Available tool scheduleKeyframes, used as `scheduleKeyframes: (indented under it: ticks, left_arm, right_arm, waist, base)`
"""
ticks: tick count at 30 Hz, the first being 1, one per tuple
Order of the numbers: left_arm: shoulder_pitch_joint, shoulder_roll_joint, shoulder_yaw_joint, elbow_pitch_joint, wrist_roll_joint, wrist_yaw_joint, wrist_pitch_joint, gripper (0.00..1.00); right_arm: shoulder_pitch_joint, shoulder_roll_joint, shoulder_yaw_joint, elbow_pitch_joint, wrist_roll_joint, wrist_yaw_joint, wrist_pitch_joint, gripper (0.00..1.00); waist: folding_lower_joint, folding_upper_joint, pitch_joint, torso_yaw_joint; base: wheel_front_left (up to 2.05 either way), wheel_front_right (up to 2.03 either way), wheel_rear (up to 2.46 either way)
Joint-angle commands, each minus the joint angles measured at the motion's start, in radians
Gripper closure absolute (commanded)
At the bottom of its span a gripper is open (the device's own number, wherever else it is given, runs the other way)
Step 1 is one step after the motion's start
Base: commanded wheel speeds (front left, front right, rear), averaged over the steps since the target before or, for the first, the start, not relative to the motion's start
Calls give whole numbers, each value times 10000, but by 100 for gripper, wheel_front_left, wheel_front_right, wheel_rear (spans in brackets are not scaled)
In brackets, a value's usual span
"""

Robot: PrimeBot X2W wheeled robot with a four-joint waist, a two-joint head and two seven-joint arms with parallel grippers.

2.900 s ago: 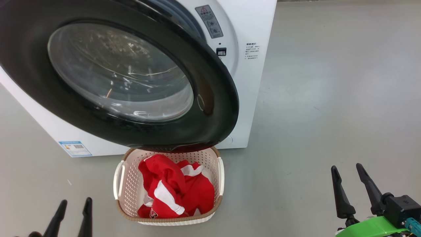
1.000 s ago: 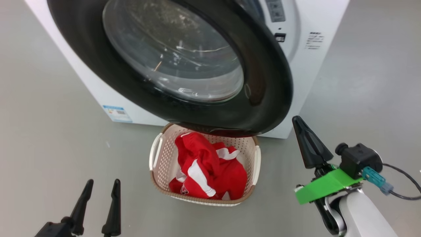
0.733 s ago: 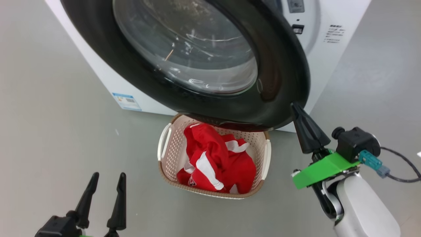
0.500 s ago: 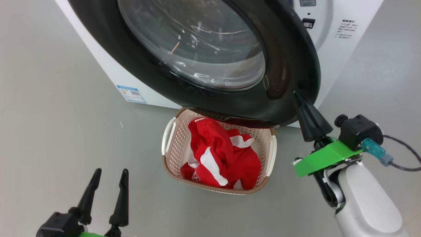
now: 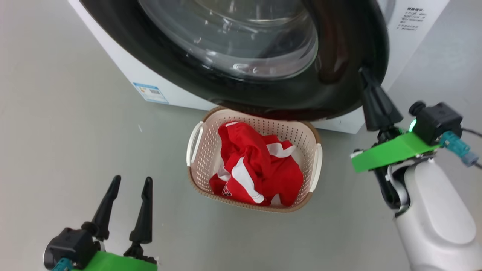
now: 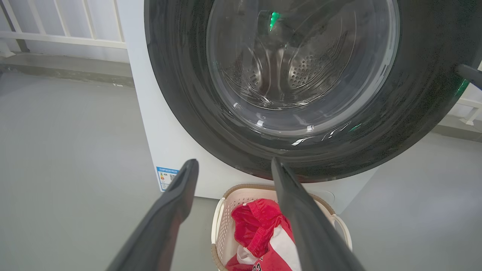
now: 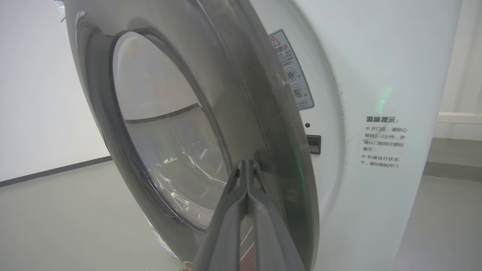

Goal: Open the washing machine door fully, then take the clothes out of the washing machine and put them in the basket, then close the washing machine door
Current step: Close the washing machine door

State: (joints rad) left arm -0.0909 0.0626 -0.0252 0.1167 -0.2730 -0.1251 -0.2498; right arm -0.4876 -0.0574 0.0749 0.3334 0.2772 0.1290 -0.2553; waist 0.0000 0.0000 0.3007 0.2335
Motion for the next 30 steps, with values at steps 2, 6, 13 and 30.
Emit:
scheduleKeyframes:
  ticks: [2, 6, 13, 30]
  left_arm:
    - [-284, 124, 277, -268, -51, -56, -120, 0]
    - [-444, 133, 201, -295, -79, -56, -120, 0]
    - [-680, 141, 86, -331, -100, -56, -120, 0]
    - [-1056, 207, -94, -329, -174, -56, -120, 0]
  right_arm:
    - [-405, 72, 46, -257, -125, 17, -65, 100]
    - [-774, 51, -197, -223, -218, 17, -65, 100]
    - [-1347, -42, -542, -151, -294, 17, -65, 100]
    - [-2381, -41, -1176, -188, -336, 17, -65, 100]
  waist:
    - [0, 0, 190, 63]
    - [0, 0, 424, 137]
    - [0, 0, 723, 262]
    - [0, 0, 1143, 322]
  base:
    - [0, 0, 0]
    - [0, 0, 0]
    - [0, 0, 0]
    - [0, 0, 0]
